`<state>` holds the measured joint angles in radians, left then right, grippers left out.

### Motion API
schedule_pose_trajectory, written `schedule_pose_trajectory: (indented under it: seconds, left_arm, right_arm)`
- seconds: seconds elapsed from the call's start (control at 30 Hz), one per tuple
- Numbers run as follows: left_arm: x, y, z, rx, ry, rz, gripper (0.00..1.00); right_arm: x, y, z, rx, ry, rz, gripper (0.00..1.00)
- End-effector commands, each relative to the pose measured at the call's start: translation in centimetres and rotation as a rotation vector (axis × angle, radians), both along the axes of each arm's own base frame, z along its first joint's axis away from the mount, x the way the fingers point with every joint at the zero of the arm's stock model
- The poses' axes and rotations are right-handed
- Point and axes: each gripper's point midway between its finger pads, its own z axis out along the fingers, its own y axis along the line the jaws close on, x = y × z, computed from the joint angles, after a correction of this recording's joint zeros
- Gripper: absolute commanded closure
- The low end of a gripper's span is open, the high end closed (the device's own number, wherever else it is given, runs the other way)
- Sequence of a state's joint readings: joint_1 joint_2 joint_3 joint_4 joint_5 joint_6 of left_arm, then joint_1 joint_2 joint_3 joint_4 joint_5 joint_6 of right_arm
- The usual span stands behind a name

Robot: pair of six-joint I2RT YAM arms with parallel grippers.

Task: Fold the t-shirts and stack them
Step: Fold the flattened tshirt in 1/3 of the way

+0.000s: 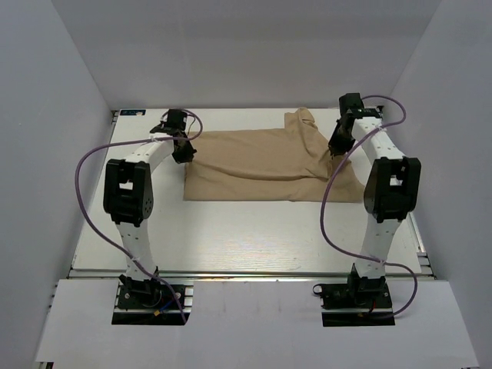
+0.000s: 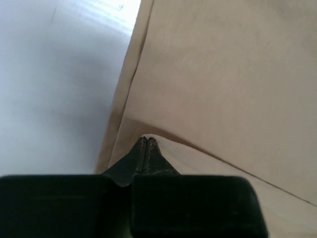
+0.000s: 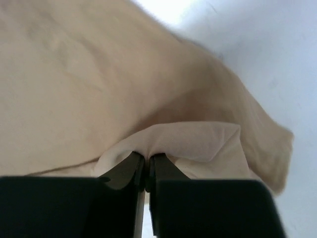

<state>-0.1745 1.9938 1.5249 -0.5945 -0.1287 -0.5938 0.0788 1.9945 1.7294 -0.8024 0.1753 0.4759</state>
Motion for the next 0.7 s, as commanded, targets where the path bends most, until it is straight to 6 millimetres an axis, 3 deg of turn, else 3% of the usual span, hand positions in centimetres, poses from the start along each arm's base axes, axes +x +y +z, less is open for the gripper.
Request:
schedule_pose_trajectory:
  seconds: [0.0, 0.03, 0.07, 0.1, 0.13, 0.17, 0.23, 0.27, 0.33, 0.4, 0.43, 0.5, 0.53, 0.67]
  left_arm:
    - [3.3, -0.9, 1.6, -0.05, -0.071, -0.053, 0.99]
    - [3.7, -1.1, 1.5, -0.054, -0.073, -0.066, 0.89]
    - [4.4, -1.3, 2.0, -0.055, -0.083, -0.067, 0.72]
    - [4.2, -1.2, 1.6, -0.052, -0.059, -0.066, 0.32]
    - [4.6, -0.8, 1.5, -0.052, -0.061, -0.057, 0.05]
    - [4.6, -0.6, 2.0, -0.04, -0.058, -0.049, 0.0]
    - [4.7, -0.2, 3.3, -0.025, -0.086, -0.037, 0.0]
    - [4.8, 0.5, 4.0, -0.018, -0.103, -0.022, 0.0]
    - [4.3, 0.8, 5.6, -0.008, -0.137, -0.025, 0.0]
    - [4.0, 0.9, 6.8, -0.004, -0.17, -0.035, 0.0]
    - [3.2, 0.7, 6.4, -0.011, -0.155, -0.054, 0.0]
    - [2.5, -0.4, 8.0, -0.022, -0.191, -0.123, 0.0]
    - [1.8, -0.3, 7.4, -0.02, -0.173, -0.124, 0.0]
    - [-1.1, -1.9, 6.2, -0.077, -0.145, -0.194, 0.0]
  right_arm:
    - [3.8, 1.1, -0.4, 0.039, -0.054, 0.152, 0.83]
    - [4.8, 1.3, 0.2, 0.035, -0.079, 0.181, 0.73]
    - [5.4, 1.3, 0.0, 0.035, -0.086, 0.185, 0.52]
    - [6.8, 1.6, 0.2, 0.047, -0.106, 0.196, 0.48]
    - [6.8, 1.9, 0.2, 0.055, -0.101, 0.212, 0.44]
    - [7.0, 1.8, 0.7, 0.057, -0.111, 0.216, 0.22]
    - [7.1, 2.2, 1.9, 0.058, -0.141, 0.235, 0.12]
    - [6.9, 1.9, 2.2, 0.057, -0.148, 0.229, 0.12]
    - [5.0, 2.4, 3.8, 0.084, -0.178, 0.254, 0.1]
    - [2.2, 2.6, 0.8, 0.1, -0.105, 0.267, 0.1]
    - [1.5, 2.7, 1.9, 0.101, -0.128, 0.269, 0.1]
    - [-0.7, 2.6, 1.0, 0.106, -0.11, 0.269, 0.1]
    - [-3.0, 2.5, -0.1, 0.114, -0.073, 0.265, 0.1]
    - [-5.2, 3.4, -1.8, 0.172, -0.041, 0.273, 0.13]
